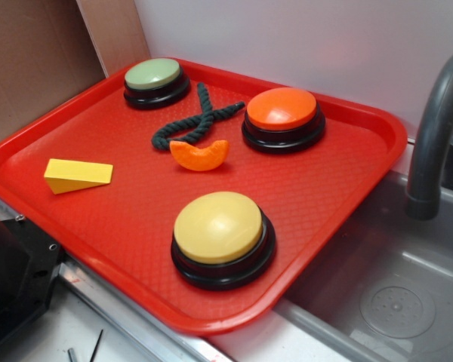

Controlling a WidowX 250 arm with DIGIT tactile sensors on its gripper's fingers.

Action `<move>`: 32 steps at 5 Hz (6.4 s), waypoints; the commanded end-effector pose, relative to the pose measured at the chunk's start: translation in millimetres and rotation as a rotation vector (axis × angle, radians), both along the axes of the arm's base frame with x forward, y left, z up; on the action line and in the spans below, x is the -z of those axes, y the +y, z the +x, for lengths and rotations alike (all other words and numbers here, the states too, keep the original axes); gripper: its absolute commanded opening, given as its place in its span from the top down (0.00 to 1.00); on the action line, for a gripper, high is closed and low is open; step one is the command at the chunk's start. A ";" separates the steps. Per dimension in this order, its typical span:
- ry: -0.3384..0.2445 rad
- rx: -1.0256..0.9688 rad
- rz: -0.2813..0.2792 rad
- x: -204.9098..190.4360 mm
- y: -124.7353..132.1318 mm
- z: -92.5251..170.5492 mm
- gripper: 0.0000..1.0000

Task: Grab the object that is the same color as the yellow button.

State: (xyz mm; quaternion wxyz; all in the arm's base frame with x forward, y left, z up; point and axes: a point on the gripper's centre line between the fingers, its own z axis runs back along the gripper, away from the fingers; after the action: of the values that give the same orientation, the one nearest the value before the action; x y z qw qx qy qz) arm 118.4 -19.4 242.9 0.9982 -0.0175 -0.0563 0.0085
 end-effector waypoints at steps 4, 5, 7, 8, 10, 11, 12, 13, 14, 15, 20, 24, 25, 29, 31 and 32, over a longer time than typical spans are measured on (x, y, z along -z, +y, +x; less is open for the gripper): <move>0.065 0.394 -0.029 144.7 87.6 50.6 0.00; 0.057 0.528 -0.037 174.5 91.9 46.7 0.00; 0.084 0.440 0.054 208.7 93.6 34.7 0.00; 0.069 0.476 0.064 206.1 81.6 34.4 0.00; 0.111 0.532 0.060 214.9 72.9 41.6 0.00; 0.062 0.549 0.015 192.0 62.9 43.2 0.00; 0.062 0.549 0.015 192.0 62.9 43.2 0.00; 0.062 0.549 0.015 192.0 62.9 43.2 0.00; 0.062 0.549 0.015 192.0 62.9 43.2 0.00; 0.208 0.800 0.027 201.9 68.5 45.4 0.00; 0.113 1.423 0.209 221.8 61.8 19.8 0.00; 0.201 1.360 0.112 243.6 75.4 54.1 0.00; 0.133 1.310 0.138 213.8 63.9 41.0 0.00; -0.135 0.344 -0.245 168.0 58.2 45.6 0.00; -0.135 0.344 -0.245 168.0 58.2 45.6 0.00; 0.066 0.089 -0.156 178.0 50.7 49.6 0.00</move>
State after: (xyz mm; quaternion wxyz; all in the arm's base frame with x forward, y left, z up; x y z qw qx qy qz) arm 146.1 24.6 55.1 0.9939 -0.1088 -0.0026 -0.0203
